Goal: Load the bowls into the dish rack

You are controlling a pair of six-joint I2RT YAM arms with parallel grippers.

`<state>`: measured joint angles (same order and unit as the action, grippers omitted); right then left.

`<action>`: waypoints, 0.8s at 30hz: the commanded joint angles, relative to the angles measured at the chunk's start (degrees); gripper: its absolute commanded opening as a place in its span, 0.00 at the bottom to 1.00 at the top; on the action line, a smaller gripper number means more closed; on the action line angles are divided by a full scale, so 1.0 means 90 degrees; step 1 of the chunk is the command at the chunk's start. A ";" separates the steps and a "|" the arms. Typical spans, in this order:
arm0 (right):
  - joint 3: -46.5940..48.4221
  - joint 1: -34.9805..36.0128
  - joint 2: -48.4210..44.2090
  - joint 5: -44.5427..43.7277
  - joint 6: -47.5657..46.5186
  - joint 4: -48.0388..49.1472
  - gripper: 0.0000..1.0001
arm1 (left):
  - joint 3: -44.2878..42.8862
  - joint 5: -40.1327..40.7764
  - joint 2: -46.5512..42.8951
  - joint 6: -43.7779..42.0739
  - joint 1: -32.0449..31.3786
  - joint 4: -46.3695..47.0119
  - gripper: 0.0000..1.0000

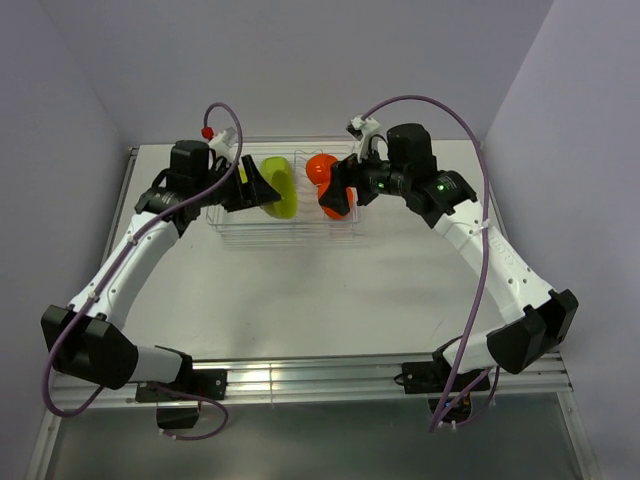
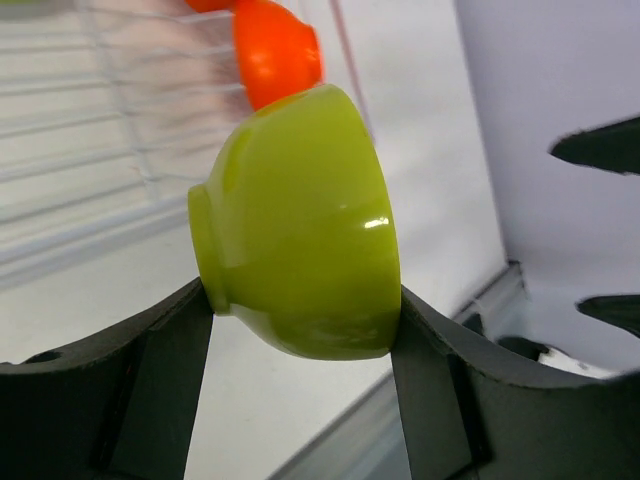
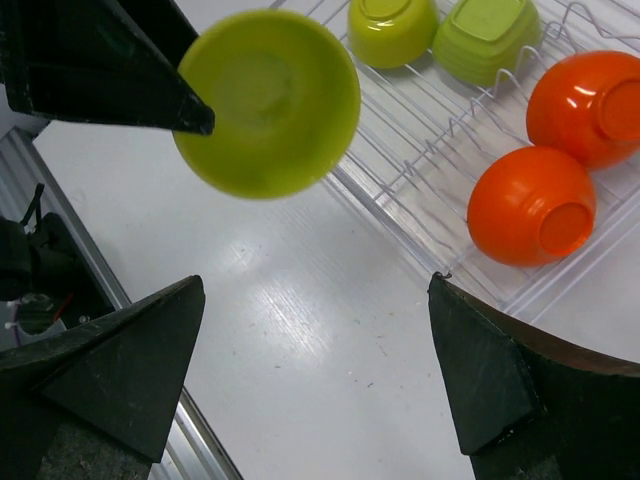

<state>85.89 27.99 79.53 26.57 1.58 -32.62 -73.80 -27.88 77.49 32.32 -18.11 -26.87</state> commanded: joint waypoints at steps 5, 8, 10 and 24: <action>-0.0061 -0.0141 -0.0204 -0.0120 -0.0088 -0.0067 1.00 | -0.0959 0.2187 0.0246 -0.1149 0.0010 -0.0851 0.00; 0.0027 -0.0131 -0.0096 -0.0130 -0.0059 -0.0193 1.00 | -0.1038 0.2666 0.0364 -0.1218 0.0010 -0.0940 0.00; 0.0047 -0.0141 -0.0086 -0.0120 -0.0049 -0.0194 1.00 | -0.1174 0.3068 0.0471 -0.1227 -0.0029 -0.1105 0.00; -0.0002 -0.0131 -0.0076 -0.0169 -0.0039 -0.0213 1.00 | -0.1683 0.5900 0.1281 -0.1930 -0.0703 -0.1291 0.00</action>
<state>85.73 27.00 79.53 25.82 1.61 -34.79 -85.45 18.94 88.03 18.28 -24.16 -40.34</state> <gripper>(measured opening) 0.997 0.700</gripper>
